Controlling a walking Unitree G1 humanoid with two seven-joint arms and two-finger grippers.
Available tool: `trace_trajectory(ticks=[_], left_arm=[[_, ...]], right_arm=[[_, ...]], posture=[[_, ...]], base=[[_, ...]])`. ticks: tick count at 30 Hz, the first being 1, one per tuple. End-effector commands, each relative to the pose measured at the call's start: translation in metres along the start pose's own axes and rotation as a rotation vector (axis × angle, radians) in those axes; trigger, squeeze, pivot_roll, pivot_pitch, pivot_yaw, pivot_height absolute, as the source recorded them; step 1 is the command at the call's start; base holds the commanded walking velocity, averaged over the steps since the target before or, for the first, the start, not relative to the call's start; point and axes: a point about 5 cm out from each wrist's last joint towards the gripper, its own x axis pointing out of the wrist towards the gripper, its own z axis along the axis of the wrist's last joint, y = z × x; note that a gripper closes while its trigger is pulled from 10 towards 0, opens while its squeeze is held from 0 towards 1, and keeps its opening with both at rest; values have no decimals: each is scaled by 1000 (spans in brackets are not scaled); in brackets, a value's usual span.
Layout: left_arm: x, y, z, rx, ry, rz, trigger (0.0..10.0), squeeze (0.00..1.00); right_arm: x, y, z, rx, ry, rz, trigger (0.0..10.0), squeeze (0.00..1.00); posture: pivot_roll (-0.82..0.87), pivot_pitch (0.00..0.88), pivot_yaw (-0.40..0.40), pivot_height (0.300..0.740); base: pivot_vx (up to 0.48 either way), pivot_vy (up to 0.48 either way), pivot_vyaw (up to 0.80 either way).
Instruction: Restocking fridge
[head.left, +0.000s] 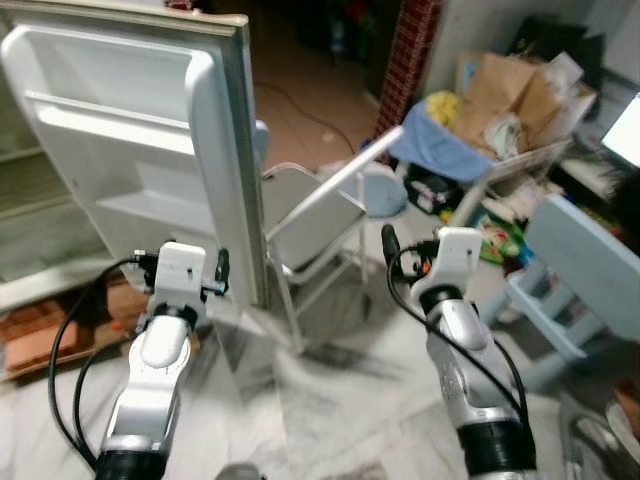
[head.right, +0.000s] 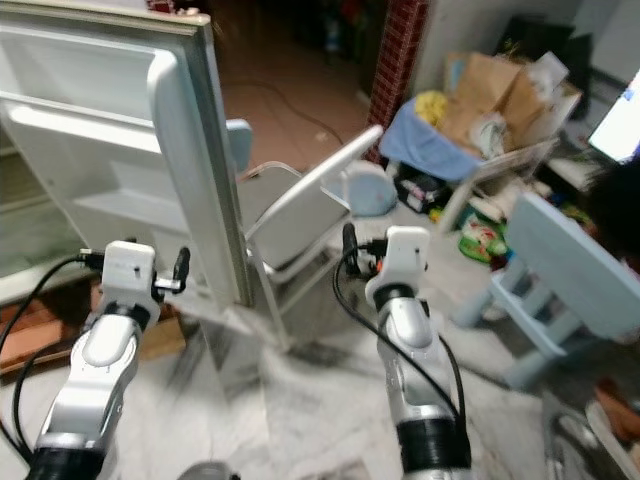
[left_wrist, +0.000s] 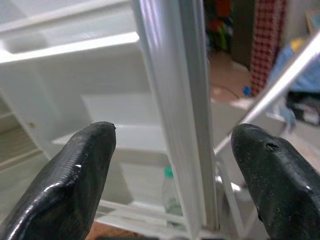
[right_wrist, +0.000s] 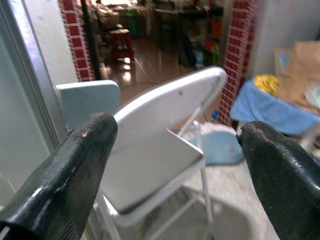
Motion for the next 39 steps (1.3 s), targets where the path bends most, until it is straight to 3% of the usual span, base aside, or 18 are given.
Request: trace_trajectory(ticks=[1, 5, 10, 18, 26, 36, 39], left_arm=[[-1, -1, 2, 4, -8, 1, 10000, 0], [-10, -3, -3, 5, -2, -23, 10000, 0], [-19, 7, -17, -43, 67, 47, 10000, 0], [-12, 12, -10, -26, 35, 63, 10000, 0], [-14, 3, -8, -26, 34, 26, 10000, 0], [-12, 1, -10, -21, 61, 35, 10000, 0], [-13, 2, -15, -24, 116, 60, 10000, 0]], right_arm=[[6, 0, 7, 4, -26, 5, 10000, 0], [6, -1, 8, -2, -32, 7, 10000, 0], [-2, 1, 2, -5, -25, 17, 10000, 0], [2, 11, 6, -8, -39, 69, 10000, 0], [9, 10, 13, -17, -69, 79, 10000, 0], [12, 13, 17, -35, -88, 104, 10000, 0], [14, 13, 17, -35, -88, 108, 10000, 0]], posture=[[105, 0, -54, 740], [94, 4, -45, 740], [87, 7, -42, 740], [95, 14, -55, 740], [102, 19, -47, 740], [106, 20, -50, 740], [110, 28, -51, 740]], base=[[0, 0, 800], [62, 0, 541], [329, 0, 0], [375, 0, 0], [393, 0, 0], [263, 0, 650], [0, 0, 800]])
